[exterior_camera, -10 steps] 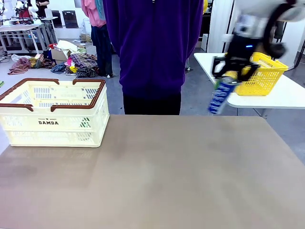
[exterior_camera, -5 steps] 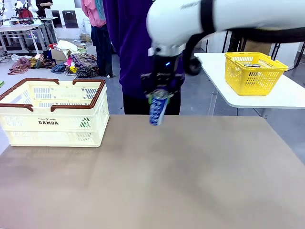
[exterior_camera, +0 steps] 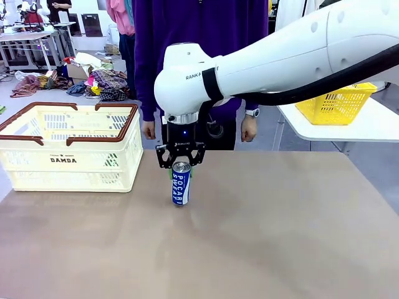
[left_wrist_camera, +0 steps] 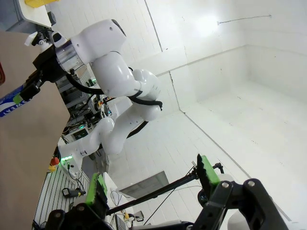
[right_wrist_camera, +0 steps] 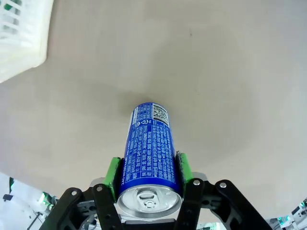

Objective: Place the drinks into the Shopping basket.
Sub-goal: Pick up one drink and place it into the Shopping basket.

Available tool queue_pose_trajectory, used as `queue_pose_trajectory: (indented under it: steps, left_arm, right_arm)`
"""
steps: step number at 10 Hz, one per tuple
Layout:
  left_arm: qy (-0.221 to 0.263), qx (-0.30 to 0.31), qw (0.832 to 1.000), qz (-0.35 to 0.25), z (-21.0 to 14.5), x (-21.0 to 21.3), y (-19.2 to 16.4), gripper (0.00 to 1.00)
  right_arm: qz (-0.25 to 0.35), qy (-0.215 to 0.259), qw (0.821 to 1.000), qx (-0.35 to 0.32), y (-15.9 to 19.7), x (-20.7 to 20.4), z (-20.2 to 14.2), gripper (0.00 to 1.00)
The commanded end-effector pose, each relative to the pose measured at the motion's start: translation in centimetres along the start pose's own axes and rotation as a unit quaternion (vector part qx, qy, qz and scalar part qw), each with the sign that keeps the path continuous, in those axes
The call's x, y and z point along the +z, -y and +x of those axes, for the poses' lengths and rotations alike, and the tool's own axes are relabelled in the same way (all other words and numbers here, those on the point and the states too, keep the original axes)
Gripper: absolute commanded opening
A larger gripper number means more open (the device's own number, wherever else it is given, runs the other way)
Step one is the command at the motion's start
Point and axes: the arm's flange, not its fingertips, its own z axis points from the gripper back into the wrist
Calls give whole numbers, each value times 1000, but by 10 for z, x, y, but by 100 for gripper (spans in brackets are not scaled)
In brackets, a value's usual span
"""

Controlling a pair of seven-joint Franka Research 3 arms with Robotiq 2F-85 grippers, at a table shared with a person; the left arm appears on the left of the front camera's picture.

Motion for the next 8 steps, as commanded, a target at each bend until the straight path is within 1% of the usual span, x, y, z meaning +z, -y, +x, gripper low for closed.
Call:
queue_pose_trajectory:
  steps: [1,2,4,5,6,7,8]
  left_arm:
    - [1,-2,1000,-7,-2,6,3,100]
    - [1,-2,1000,-7,-2,6,3,100]
    - [1,-2,1000,-7,-2,6,3,100]
    - [1,-2,1000,-7,-2,6,3,100]
    - [1,-2,1000,-7,-2,6,3,100]
    - [1,-2,1000,-7,-2,6,3,100]
    - [1,-2,1000,-7,-2,6,3,100]
  right_arm:
    - [-13,-6,1000,11,0,16,4,0]
    - [-18,-17,1000,10,-1,10,6,0]
    - [-19,-21,999,20,-1,4,8,0]
    - [-20,-18,999,24,-2,4,8,35]
    - [-23,-15,999,26,-2,4,8,92]
    - [-21,-16,999,26,-3,4,8,100]
    - [-20,-14,999,25,-3,3,7,100]
